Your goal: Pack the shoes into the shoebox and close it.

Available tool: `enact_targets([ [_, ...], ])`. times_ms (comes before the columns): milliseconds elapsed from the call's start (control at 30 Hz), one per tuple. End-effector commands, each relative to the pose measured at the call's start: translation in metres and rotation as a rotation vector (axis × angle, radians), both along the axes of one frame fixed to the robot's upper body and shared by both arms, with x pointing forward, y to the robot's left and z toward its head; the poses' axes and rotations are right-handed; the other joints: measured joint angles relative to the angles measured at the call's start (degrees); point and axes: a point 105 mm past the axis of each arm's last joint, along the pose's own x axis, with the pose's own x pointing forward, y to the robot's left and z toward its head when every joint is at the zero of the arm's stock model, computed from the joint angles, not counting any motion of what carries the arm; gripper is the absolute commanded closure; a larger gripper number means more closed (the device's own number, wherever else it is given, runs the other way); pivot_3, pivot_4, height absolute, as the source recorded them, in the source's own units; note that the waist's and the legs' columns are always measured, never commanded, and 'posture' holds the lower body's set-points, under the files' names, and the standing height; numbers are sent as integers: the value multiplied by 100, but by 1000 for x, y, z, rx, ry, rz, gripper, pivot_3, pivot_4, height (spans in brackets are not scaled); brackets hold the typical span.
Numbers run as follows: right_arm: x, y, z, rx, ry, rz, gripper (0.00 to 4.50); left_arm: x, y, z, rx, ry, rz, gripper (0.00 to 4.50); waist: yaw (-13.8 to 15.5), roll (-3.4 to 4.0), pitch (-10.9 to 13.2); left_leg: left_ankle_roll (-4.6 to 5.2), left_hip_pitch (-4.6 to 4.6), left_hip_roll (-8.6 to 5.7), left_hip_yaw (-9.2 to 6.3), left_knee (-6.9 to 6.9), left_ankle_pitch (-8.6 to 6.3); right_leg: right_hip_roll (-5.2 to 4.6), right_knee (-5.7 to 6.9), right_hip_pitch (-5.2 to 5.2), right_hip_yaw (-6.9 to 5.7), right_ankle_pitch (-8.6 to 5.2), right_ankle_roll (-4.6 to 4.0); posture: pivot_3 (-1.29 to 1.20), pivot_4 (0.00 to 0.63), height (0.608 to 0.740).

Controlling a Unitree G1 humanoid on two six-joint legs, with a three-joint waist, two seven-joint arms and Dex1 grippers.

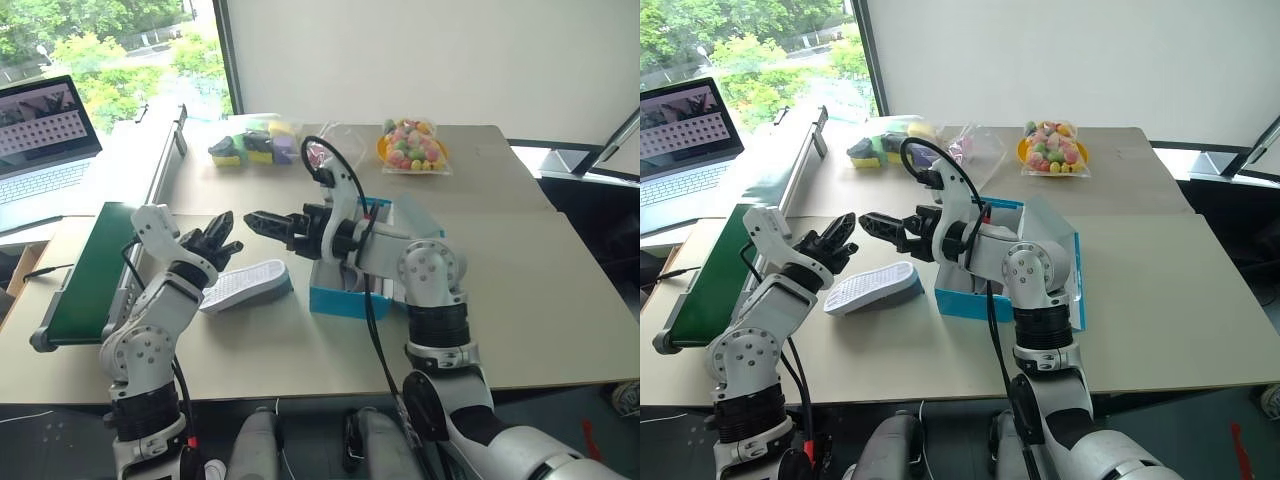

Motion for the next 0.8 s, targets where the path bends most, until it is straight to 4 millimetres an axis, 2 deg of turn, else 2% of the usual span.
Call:
enact_targets([
  [33, 0, -2, 17, 35, -62, -9, 0, -6, 0, -2, 171, -7, -35, 4443, -2, 0, 0, -1, 0, 0, 0, 0, -1, 0, 0, -1, 0, 0, 0, 0, 150, 681],
  [167, 0, -3, 13, 19, -62, -16, 0, -18, 8, -12, 584, -29, -101, 4443, -34, 3, 2, -19, 0, 4, 3, -7, -11, 3, 1, -9, 0, -2, -3, 0, 150, 681],
  [233, 0, -4, 10, 9, -58, -21, 0, -26, 13, -14, 836, -72, -165, 3911, -46, 7, 4, -24, 0, 8, 4, -12, -14, 2, 0, -15, -2, -6, -10, 0, 150, 681],
  [267, 0, -4, 9, 7, -56, -23, 0, -28, 13, -15, 902, -87, -192, 3749, -44, 9, 5, -26, -1, 9, 5, -14, -15, 2, -1, -18, -4, -16, -27, 0, 150, 681],
  [300, -1, -4, 8, 5, -55, -24, 0, -31, 12, -16, 951, -102, -229, 3317, -45, 15, 9, -27, -1, 10, 6, -18, -16, 1, -4, -20, -6, -25, -41, 0, 150, 681],
  [467, -1, -5, 1, -10, -49, -41, 0, -31, 10, -17, 999, -130, -334, 1469, 15, 23, 13, -31, 0, 8, 14, -49, -18, -11, -49, -19, -7, -25, -41, 0, 150, 681],
  [533, -1, -5, 0, -9, -49, -45, 0, -27, 12, -18, 970, -118, -328, 788, 24, 23, 13, -31, -1, 8, 16, -53, -18, -11, -56, -17, -8, -24, -40, 0, 150, 681],
  [567, -1, -5, 0, -8, -49, -49, 0, -24, 14, -18, 938, -109, -324, 295, 25, 22, 13, -30, -1, 7, 17, -54, -18, -10, -56, -17, -7, -23, -38, 0, 150, 681],
  [600, -1, -5, 0, -8, -49, -55, 0, -20, 16, -17, 909, -101, -319, 80, 25, 22, 13, -29, -1, 7, 18, -56, -17, -9, -55, -17, -7, -22, -37, 0, 150, 681],
  [667, 0, -7, 0, -3, -49, -70, 0, -9, 27, -16, 874, -77, -297, 80, 26, 22, 13, -26, -1, 5, 17, -63, -15, -6, -56, -16, -7, -2, -4, 0, 150, 681],
  [800, 1, -9, 0, 1, -48, -88, 0, 14, 44, -19, 897, -34, -258, 80, 26, 21, 12, 14, 1, 6, 15, -77, 9, 4, -56, -17, -8, -3, -5, 0, 150, 681],
])
